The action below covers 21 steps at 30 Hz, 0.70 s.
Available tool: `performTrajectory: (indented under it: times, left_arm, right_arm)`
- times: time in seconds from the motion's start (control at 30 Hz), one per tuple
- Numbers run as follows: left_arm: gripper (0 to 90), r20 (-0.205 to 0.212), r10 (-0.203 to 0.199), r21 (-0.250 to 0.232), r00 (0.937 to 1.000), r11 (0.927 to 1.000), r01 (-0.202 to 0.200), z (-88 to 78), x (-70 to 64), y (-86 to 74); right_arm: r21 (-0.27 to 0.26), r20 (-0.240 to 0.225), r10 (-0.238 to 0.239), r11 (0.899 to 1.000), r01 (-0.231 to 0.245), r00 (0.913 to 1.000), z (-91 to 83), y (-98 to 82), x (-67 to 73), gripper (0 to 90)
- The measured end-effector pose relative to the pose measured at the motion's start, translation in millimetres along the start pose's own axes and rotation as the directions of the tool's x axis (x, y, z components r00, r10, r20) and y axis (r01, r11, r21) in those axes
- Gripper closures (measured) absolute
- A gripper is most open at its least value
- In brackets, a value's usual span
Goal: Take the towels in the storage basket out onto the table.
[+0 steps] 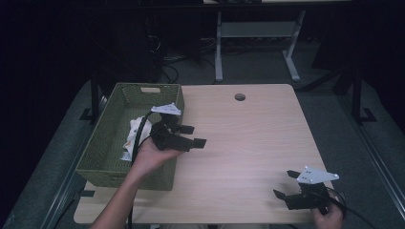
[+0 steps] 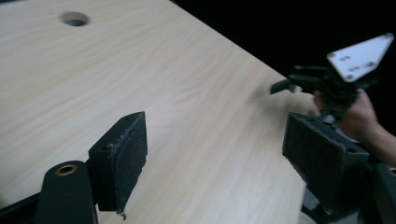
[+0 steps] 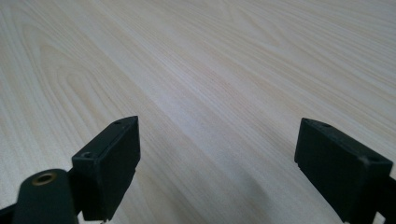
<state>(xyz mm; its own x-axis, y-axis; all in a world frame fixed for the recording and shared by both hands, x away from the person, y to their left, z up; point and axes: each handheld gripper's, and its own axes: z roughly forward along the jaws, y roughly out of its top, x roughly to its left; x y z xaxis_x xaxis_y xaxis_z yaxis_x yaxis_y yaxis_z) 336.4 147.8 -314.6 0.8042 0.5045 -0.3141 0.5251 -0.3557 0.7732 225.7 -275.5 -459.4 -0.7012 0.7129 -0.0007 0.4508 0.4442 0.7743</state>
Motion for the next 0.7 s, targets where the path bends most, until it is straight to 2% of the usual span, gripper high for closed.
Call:
performTrajectory:
  times: [0.03, 0.1, 0.17, 0.3, 0.43, 0.57, 0.63, 0.7]
  left_arm:
    - [22.0, 0.001, -0.01, 0.002, 1.0, 0.9999, 0.01, -4.3, 3.4, 1.1]
    - [22.0, -0.012, -0.003, 0.001, 0.9999, 1.0, 0.003, -8.7, 6.6, 1.9]
    - [22.0, -0.007, -0.019, -0.006, 0.9998, 0.9998, 0.019, -13.2, 11.1, 2.3]
    - [22.8, -0.04, -0.029, -0.02, 0.9988, 0.9994, 0.029, -20.9, 20.8, 0.5]
    - [24.3, -0.069, -0.053, -0.026, 0.9962, 0.9983, 0.051, -28.2, 33.3, -1.8]
    - [24.4, -0.08, -0.088, -0.035, 0.9929, 0.9957, 0.086, -37.2, 46.6, -5.3]
    - [24.3, -0.08, -0.094, -0.033, 0.9924, 0.9953, 0.091, -38.7, 48.7, -6.0]
    - [24.3, -0.099, -0.107, -0.028, 0.9892, 0.9941, 0.105, -44.2, 56.6, -8.9]
  right_arm:
    - [0.0, 0.0, 0.0, 1.0, 0.0, 1.0, -0.3, 0.0, 0.0, 14.0]
    - [-0.005, 0.001, 0.0, 1.0, 0.0, 1.0, -1.4, -0.2, -0.2, 14.0]
    - [-0.006, 0.001, -0.001, 1.0, 0.001, 1.0, -1.9, -0.4, -0.5, 14.0]
    - [-0.009, -0.002, -0.001, 1.0, 0.001, 1.0, -2.1, -0.6, 0.2, 14.0]
    - [-0.006, -0.001, -0.003, 1.0, 0.003, 1.0, -2.3, -0.1, 0.5, 14.0]
    - [-0.011, 0.0, -0.003, 1.0, 0.003, 1.0, -3.1, -0.1, 0.5, 14.0]
    - [-0.012, -0.001, -0.002, 1.0, 0.002, 1.0, -2.9, -0.1, 0.4, 14.0]
    - [-0.008, -0.001, -0.007, 1.0, 0.007, 1.0, -2.4, -0.1, 0.2, 14.0]
